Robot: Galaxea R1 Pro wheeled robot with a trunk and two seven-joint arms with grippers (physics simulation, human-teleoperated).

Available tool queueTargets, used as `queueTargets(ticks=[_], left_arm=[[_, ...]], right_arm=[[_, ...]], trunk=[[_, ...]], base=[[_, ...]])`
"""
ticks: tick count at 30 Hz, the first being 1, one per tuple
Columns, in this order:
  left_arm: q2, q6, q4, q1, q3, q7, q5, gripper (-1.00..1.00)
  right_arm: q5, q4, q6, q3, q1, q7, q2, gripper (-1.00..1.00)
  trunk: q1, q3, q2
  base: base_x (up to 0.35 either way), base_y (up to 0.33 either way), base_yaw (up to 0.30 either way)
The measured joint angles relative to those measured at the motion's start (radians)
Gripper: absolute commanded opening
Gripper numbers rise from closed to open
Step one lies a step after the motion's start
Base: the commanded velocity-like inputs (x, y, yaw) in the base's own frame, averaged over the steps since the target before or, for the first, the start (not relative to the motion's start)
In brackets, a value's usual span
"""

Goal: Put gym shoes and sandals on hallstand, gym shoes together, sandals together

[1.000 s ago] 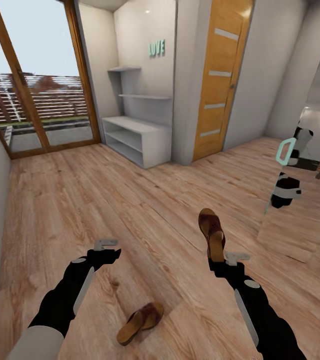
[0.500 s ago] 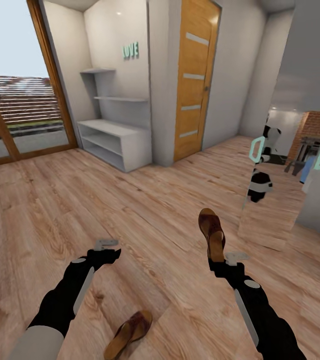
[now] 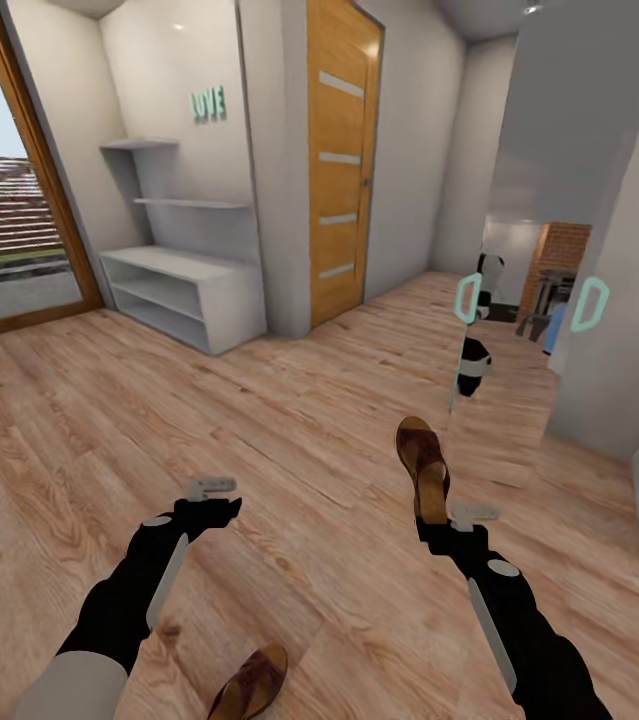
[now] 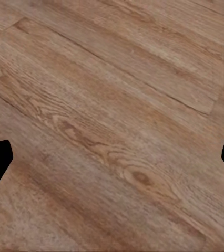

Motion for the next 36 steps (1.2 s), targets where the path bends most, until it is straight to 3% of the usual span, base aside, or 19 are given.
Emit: queueTargets(ticks=[18, 36], left_arm=[[0.0, 0.0, 0.0, 0.0, 0.0, 0.0, -0.001, 1.0], [0.0, 0.0, 0.0, 0.0, 0.0, 0.0, -0.001, 1.0]], right_arm=[[0.0, 0.0, 0.0, 0.0, 0.0, 0.0, 0.0, -1.0], [0.0, -0.001, 0.0, 0.0, 0.0, 0.0, 0.0, -1.0]], trunk=[[0.0, 0.011, 0.0], [0.0, 0.012, 0.0]], base=[[0.077, 0.08, -0.257], [-0.121, 0.045, -0.017]])
